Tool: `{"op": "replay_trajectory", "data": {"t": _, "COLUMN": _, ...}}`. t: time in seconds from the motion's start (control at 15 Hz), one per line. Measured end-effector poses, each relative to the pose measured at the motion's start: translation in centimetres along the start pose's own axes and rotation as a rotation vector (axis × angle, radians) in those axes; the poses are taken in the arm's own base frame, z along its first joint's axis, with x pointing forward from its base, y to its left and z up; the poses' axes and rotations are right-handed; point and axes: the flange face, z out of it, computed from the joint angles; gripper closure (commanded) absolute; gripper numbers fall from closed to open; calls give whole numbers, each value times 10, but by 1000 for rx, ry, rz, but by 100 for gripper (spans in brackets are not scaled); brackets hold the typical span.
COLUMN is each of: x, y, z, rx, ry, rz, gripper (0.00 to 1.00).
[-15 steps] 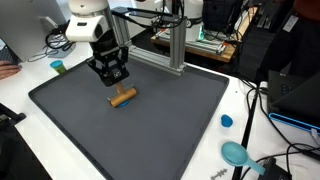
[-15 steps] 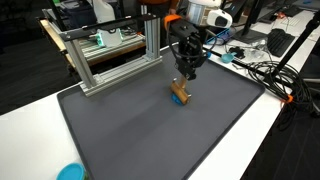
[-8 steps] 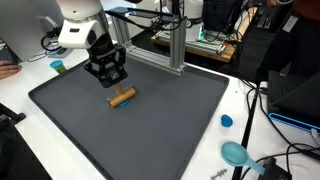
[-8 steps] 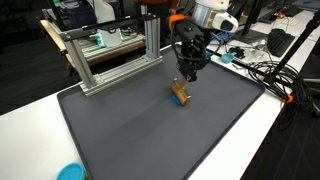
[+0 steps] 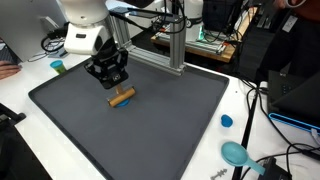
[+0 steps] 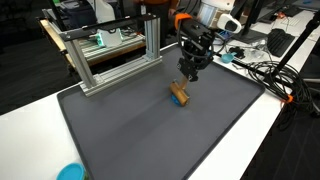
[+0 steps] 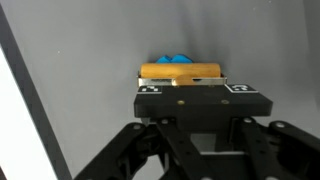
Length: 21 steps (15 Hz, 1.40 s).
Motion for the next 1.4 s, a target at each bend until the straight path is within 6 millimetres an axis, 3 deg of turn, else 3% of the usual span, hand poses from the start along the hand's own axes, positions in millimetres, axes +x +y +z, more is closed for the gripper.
{"op": "replay_trajectory", "data": {"t": 0.93, "x": 17, "y": -8, "z": 4, "rx": -35, "ry": -90, "rz": 6, "gripper": 78}}
{"op": "replay_trajectory", "data": {"t": 1.4, "x": 10, "y": -6, "z": 7, "rx": -32, "ry": -126, "rz": 19, "gripper": 78}}
